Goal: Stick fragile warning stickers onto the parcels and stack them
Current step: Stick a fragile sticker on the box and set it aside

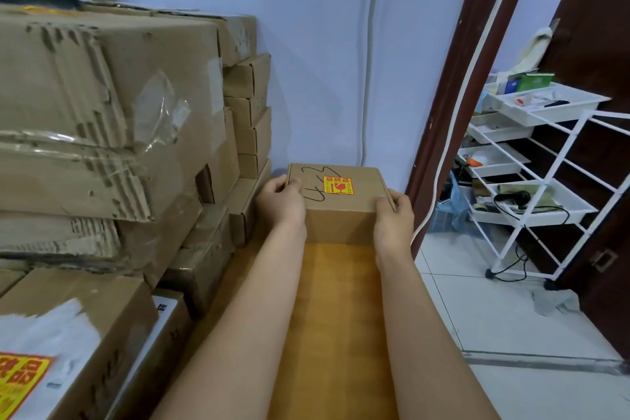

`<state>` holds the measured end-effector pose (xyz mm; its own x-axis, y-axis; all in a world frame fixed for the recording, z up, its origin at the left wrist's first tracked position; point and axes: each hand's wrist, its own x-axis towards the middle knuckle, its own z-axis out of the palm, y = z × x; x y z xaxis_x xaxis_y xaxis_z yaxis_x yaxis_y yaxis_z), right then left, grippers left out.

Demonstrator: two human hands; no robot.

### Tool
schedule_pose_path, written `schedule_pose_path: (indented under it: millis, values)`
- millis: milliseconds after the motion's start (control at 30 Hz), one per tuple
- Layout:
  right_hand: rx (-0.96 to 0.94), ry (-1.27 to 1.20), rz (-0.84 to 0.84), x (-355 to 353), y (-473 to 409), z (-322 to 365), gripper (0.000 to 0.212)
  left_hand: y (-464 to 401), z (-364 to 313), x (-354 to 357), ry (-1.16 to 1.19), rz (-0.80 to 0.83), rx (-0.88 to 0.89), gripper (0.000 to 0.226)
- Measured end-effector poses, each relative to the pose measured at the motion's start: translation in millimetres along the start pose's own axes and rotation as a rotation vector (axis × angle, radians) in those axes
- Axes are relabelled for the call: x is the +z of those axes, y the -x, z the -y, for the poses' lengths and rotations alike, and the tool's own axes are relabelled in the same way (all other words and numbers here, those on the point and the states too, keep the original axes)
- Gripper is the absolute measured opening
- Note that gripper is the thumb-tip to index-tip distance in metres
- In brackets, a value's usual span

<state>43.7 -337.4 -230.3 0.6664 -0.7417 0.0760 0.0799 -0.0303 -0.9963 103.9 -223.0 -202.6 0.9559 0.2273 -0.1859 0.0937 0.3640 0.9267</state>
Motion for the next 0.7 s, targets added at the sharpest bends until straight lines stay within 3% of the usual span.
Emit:
schedule_pose_path:
  millis: [267,500,700]
  values:
    - [-0.045,-0.018,-0.093,15,-6,-6,0.031,-13,4,1,0.005,-0.009,0.031,0.031]
    - [0.01,-0.184,-0.035,21,-10,-3,0.026,-20,6,4,-0.016,-0.043,0.177,0.018]
    - [0.007,-0.162,0.005,26,-8,2,0.017,-27,9,0,-0.438,-0.038,0.411,0.016]
